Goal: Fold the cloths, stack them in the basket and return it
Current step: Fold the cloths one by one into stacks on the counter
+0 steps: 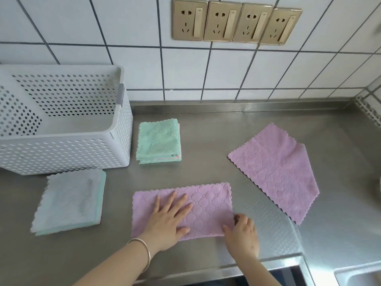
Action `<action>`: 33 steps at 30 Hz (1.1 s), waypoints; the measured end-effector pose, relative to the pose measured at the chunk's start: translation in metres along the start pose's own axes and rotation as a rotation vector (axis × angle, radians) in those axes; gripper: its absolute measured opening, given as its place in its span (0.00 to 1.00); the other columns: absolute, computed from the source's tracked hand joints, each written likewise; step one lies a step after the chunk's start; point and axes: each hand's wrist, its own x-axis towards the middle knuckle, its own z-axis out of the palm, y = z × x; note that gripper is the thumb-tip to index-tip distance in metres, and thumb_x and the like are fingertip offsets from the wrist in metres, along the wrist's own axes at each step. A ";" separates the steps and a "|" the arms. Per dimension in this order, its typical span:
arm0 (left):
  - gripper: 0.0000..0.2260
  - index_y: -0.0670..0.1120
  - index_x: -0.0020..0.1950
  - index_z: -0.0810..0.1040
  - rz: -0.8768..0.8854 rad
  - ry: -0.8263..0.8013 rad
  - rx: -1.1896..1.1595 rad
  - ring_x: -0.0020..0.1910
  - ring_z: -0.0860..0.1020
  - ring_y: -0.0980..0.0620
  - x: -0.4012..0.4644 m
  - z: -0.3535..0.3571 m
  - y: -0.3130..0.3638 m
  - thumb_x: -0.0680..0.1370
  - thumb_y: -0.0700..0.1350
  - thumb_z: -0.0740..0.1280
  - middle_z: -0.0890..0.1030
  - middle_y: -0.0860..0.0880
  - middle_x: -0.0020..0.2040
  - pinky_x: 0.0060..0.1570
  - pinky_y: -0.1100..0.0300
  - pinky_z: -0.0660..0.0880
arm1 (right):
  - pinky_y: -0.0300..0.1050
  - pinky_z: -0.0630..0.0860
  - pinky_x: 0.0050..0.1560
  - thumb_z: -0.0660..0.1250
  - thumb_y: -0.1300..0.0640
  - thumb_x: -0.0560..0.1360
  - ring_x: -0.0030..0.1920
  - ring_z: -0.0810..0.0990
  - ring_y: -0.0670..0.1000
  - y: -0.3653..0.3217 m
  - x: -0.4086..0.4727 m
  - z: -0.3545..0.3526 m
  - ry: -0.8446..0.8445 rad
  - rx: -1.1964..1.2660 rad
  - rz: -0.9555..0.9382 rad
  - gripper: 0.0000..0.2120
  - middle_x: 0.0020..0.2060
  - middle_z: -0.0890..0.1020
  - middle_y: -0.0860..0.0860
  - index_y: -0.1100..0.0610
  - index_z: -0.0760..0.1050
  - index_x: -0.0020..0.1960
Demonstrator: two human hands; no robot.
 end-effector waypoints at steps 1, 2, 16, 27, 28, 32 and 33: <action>0.30 0.56 0.69 0.67 0.003 -0.012 -0.011 0.73 0.53 0.46 -0.001 0.000 0.000 0.70 0.67 0.55 0.67 0.54 0.72 0.66 0.39 0.47 | 0.46 0.71 0.59 0.62 0.45 0.76 0.62 0.71 0.52 -0.001 0.000 -0.001 -0.007 -0.032 0.023 0.22 0.60 0.73 0.51 0.55 0.63 0.64; 0.32 0.56 0.70 0.65 0.015 -0.019 -0.016 0.73 0.52 0.46 -0.001 0.000 -0.001 0.69 0.67 0.55 0.67 0.54 0.72 0.66 0.39 0.47 | 0.46 0.72 0.58 0.61 0.45 0.76 0.60 0.72 0.52 -0.002 0.000 -0.002 -0.016 -0.053 0.044 0.21 0.59 0.75 0.51 0.55 0.65 0.63; 0.36 0.50 0.74 0.62 -0.326 0.030 -1.418 0.72 0.63 0.53 -0.005 -0.067 0.014 0.70 0.65 0.63 0.65 0.55 0.71 0.72 0.55 0.57 | 0.43 0.68 0.39 0.65 0.63 0.69 0.41 0.75 0.53 -0.054 -0.039 -0.015 0.327 0.425 -0.388 0.06 0.41 0.76 0.51 0.55 0.70 0.41; 0.10 0.43 0.50 0.78 -0.712 0.292 -1.429 0.49 0.76 0.44 -0.041 -0.047 -0.033 0.80 0.43 0.57 0.79 0.42 0.48 0.50 0.55 0.70 | 0.41 0.73 0.60 0.65 0.52 0.60 0.65 0.69 0.50 -0.098 -0.072 0.045 0.248 0.152 -1.080 0.34 0.66 0.70 0.52 0.53 0.66 0.66; 0.11 0.42 0.55 0.77 -0.749 0.298 -1.359 0.54 0.77 0.42 -0.043 -0.040 -0.037 0.80 0.43 0.56 0.80 0.42 0.52 0.52 0.55 0.70 | 0.44 0.74 0.61 0.64 0.49 0.59 0.67 0.68 0.51 -0.095 -0.069 0.049 0.217 0.082 -1.063 0.40 0.68 0.70 0.53 0.53 0.61 0.71; 0.10 0.43 0.52 0.76 -0.816 0.262 -1.257 0.52 0.78 0.40 -0.044 -0.016 -0.050 0.79 0.44 0.57 0.82 0.41 0.50 0.52 0.52 0.73 | 0.47 0.62 0.67 0.61 0.40 0.61 0.74 0.54 0.53 -0.084 -0.058 0.068 0.115 -0.161 -0.988 0.46 0.73 0.62 0.52 0.53 0.53 0.75; 0.09 0.43 0.51 0.76 -0.816 0.260 -1.241 0.51 0.78 0.40 -0.043 -0.011 -0.052 0.79 0.44 0.58 0.82 0.42 0.49 0.52 0.51 0.73 | 0.47 0.58 0.67 0.61 0.39 0.60 0.76 0.48 0.52 -0.083 -0.057 0.071 0.099 -0.196 -0.965 0.45 0.75 0.56 0.51 0.54 0.57 0.74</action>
